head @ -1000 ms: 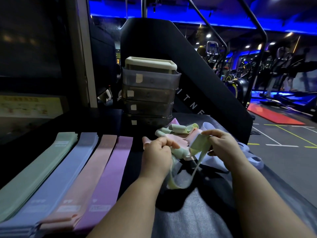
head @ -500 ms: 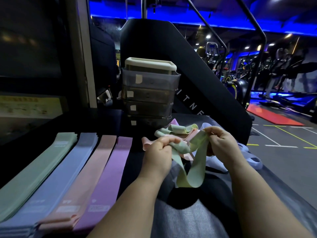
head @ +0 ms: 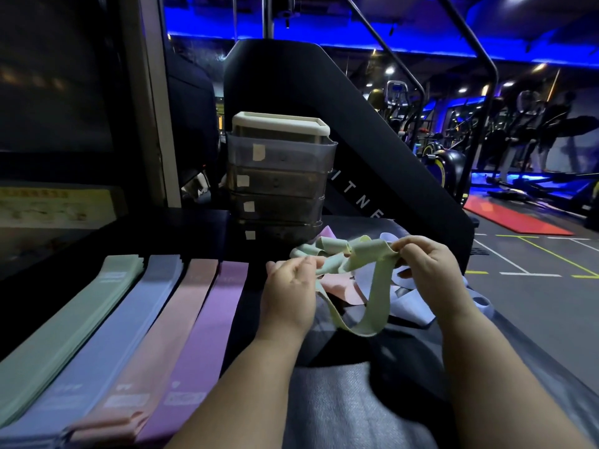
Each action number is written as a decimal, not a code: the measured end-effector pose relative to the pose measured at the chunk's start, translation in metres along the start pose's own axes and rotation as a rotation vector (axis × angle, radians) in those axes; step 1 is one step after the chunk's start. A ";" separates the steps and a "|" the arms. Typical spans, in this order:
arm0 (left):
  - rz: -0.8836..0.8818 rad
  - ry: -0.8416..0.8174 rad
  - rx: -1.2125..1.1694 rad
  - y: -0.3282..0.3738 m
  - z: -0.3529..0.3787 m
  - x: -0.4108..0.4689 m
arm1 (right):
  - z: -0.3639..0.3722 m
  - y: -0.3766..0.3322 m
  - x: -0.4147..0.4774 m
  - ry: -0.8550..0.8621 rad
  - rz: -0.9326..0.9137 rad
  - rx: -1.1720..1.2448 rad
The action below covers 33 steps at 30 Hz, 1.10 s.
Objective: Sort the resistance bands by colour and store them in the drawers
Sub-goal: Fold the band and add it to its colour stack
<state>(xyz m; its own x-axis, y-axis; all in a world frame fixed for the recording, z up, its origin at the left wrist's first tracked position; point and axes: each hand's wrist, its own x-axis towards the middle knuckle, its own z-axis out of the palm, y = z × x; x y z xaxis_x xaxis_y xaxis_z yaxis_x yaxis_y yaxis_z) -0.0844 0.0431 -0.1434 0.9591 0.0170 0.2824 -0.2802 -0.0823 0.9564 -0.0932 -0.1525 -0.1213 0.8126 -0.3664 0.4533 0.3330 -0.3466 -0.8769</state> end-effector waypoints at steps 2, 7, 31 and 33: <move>0.037 0.062 0.060 -0.006 0.000 0.004 | -0.004 0.002 0.001 0.007 -0.011 -0.008; 0.034 0.205 0.012 -0.011 -0.004 0.009 | -0.014 0.014 0.012 0.153 0.013 -0.060; -0.184 0.426 -0.318 -0.007 -0.006 0.013 | -0.025 0.024 0.023 0.328 0.232 0.236; -0.181 0.430 -0.322 -0.005 -0.004 0.013 | -0.025 0.026 0.025 0.341 0.202 0.243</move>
<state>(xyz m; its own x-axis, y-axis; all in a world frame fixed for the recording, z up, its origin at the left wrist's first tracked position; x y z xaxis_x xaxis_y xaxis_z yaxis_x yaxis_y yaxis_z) -0.0710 0.0480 -0.1448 0.9094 0.4125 0.0526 -0.1756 0.2664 0.9477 -0.0766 -0.1918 -0.1287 0.6826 -0.6828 0.2604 0.3198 -0.0413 -0.9466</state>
